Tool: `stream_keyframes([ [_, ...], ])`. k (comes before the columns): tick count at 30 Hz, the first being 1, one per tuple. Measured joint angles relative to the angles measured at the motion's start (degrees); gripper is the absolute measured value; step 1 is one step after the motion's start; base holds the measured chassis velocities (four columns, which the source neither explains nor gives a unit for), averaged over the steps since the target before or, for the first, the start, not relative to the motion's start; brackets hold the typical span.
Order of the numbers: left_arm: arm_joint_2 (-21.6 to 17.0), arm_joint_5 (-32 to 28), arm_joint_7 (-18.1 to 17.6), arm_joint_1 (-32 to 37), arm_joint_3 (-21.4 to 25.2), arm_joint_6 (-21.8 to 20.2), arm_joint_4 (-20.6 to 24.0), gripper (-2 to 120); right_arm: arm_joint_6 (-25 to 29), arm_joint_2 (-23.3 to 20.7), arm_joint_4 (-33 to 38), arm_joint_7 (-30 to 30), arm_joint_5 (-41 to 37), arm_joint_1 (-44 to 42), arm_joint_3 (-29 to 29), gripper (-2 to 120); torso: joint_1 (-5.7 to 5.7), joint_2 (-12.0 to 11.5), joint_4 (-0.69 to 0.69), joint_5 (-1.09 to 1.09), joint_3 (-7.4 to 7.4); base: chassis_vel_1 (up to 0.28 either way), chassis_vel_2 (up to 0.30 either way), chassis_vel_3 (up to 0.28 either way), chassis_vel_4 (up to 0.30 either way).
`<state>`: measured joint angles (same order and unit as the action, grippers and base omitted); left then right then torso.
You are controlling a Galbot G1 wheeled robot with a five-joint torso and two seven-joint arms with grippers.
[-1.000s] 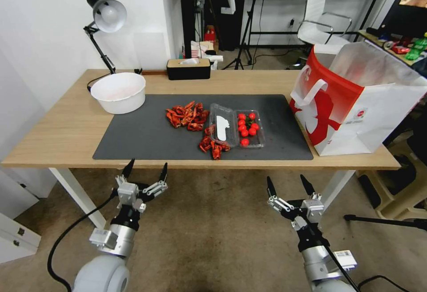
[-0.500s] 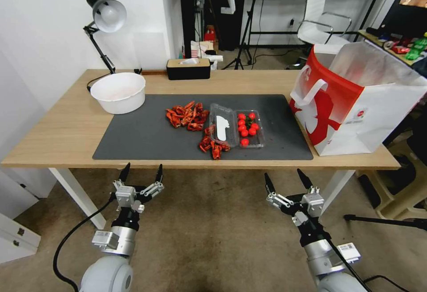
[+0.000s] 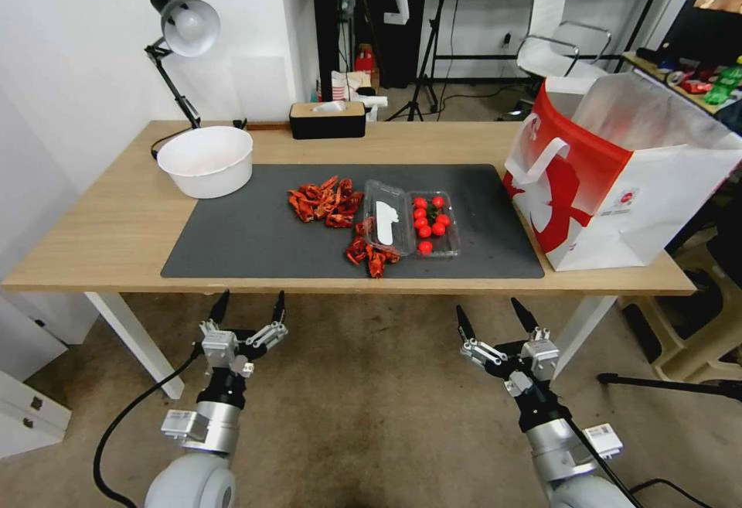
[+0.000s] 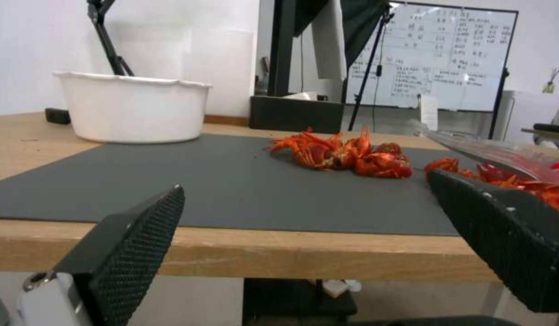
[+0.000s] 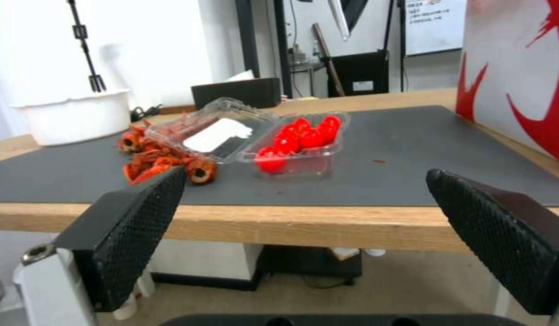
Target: Pick up the trash from the table and place it into the takeout bag.
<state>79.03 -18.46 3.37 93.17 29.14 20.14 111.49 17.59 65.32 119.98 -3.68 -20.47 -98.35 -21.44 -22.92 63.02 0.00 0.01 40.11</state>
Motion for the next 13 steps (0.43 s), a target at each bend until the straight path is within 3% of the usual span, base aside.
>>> stream_keyframes([
  [13, 0.11, 0.45, 1.01, 0.80, 0.87, 0.07, 0.20, 100, 0.11, -0.30, -0.53, 1.06, -0.44, 0.44, 0.82, 100, 0.00, 0.00, 0.00, -0.01, 0.00, 0.000, 0.000, 0.000, 0.000],
])
